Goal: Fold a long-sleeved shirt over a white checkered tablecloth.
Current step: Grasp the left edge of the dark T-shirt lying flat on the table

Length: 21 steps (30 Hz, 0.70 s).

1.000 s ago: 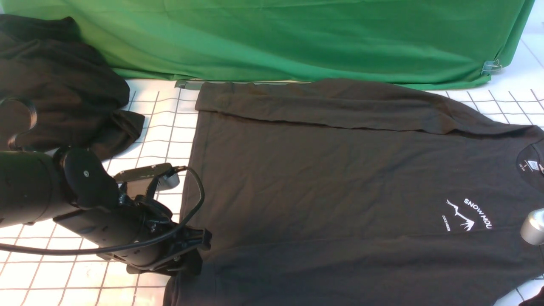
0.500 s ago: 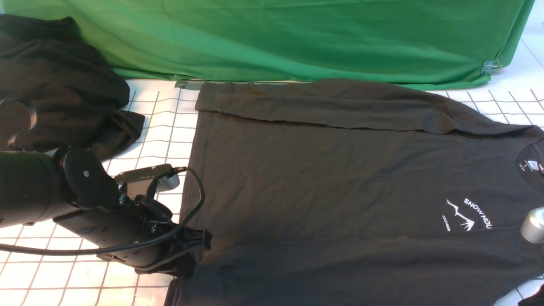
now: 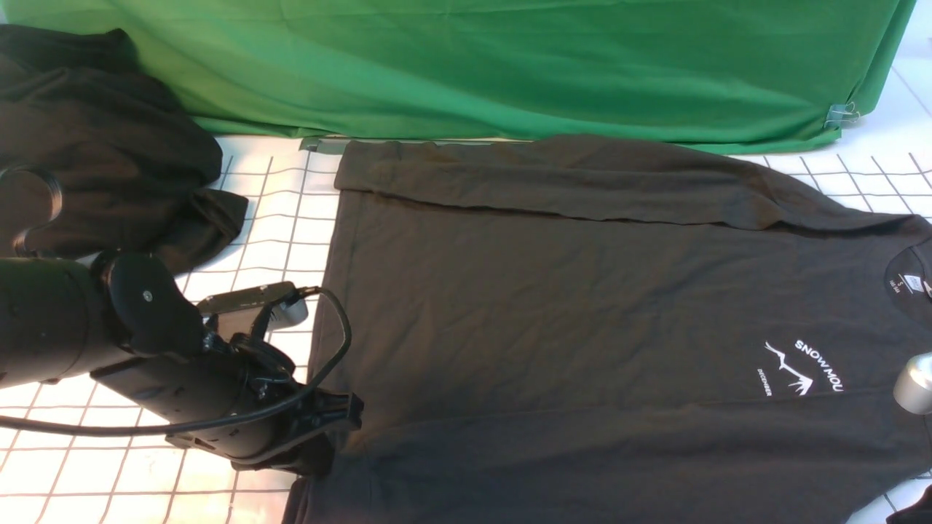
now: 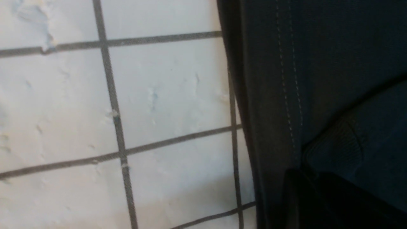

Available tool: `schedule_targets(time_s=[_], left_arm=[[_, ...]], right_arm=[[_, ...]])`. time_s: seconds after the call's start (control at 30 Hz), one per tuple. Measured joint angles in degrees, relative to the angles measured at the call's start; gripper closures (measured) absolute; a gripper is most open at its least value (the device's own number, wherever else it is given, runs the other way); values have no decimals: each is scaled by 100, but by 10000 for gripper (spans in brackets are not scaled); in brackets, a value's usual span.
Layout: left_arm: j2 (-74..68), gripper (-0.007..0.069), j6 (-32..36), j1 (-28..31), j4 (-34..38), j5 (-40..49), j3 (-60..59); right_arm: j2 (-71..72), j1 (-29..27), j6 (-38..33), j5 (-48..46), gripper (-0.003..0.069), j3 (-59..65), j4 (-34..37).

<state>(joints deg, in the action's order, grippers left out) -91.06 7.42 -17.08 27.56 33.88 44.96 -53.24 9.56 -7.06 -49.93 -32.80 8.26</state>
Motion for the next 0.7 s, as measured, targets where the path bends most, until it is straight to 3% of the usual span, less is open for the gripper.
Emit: schedule_targets(time_s=[0.27, 0.4, 0.6, 0.7], left_arm=[[-24, 331, 31, 0, -147, 644, 437], [-214, 288, 31, 0, -208, 681, 437], [-457, 339, 31, 0, -235, 648, 437], [-465, 459, 43, 0, -241, 648, 437]], right_arm=[[0, 0, 0, 0, 499, 0, 5], [0, 0, 0, 0, 493, 0, 5], [0, 0, 0, 0, 487, 0, 5], [0, 0, 0, 19, 483, 0, 5]])
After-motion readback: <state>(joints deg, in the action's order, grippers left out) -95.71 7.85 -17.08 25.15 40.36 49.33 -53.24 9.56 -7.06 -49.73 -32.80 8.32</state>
